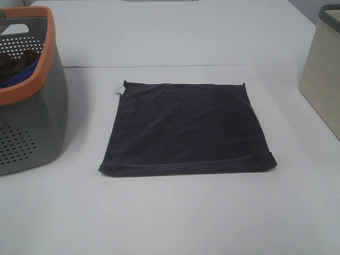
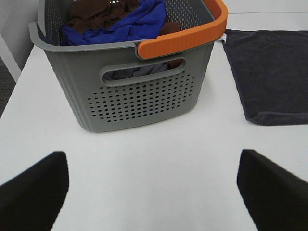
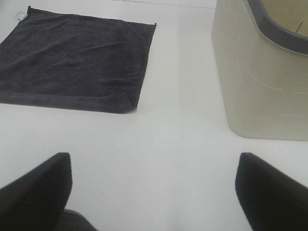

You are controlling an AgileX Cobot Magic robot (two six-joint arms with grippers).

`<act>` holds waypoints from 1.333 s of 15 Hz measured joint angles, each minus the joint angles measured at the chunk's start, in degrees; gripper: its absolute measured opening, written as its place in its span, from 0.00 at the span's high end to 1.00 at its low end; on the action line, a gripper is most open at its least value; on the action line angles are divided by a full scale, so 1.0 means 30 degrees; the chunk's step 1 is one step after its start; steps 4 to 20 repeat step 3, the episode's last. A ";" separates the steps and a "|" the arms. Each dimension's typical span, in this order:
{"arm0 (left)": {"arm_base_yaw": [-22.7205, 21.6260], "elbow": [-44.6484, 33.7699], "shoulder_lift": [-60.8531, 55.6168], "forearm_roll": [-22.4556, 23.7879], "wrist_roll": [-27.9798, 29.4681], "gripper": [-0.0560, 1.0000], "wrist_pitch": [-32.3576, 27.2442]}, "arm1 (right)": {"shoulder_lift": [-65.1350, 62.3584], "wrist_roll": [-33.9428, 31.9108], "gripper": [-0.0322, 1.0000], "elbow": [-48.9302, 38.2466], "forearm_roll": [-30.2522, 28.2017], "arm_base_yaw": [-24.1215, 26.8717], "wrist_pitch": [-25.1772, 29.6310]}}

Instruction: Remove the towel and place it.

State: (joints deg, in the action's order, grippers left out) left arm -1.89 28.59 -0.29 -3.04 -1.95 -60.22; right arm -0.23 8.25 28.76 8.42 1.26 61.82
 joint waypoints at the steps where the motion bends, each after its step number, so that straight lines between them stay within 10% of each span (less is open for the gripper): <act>1: 0.0000 0.0000 0.0000 0.0000 0.0000 0.11 0.0000 | 0.0000 0.0000 0.17 0.0000 0.0000 0.0000 0.0000; 20: 0.0000 0.0000 0.0000 0.0000 0.0000 0.11 0.0000 | 0.0000 0.0000 0.17 0.0000 0.0000 0.0000 0.0000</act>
